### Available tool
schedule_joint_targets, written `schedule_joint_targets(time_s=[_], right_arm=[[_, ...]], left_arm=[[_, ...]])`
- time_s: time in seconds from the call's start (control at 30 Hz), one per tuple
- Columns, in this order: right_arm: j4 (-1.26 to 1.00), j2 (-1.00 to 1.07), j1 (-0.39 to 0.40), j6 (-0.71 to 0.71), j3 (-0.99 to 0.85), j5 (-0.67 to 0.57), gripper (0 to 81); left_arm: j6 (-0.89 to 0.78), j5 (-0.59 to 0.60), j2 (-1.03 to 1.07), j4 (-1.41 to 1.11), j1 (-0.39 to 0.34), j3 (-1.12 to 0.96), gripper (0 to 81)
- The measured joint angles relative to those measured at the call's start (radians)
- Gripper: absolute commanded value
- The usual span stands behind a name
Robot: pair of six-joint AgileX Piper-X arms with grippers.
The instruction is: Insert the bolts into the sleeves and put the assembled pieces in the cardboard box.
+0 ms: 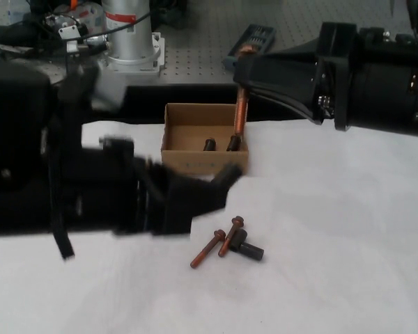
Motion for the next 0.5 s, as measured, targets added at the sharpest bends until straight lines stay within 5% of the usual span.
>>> schedule_joint_targets(time_s=[0.5], right_arm=[[0.399,0.000,-0.032,-0.304,0.000,-0.018,2.8]], left_arm=[[0.223,-0.099,0.219,0.077,0.040,0.000,0.7]])
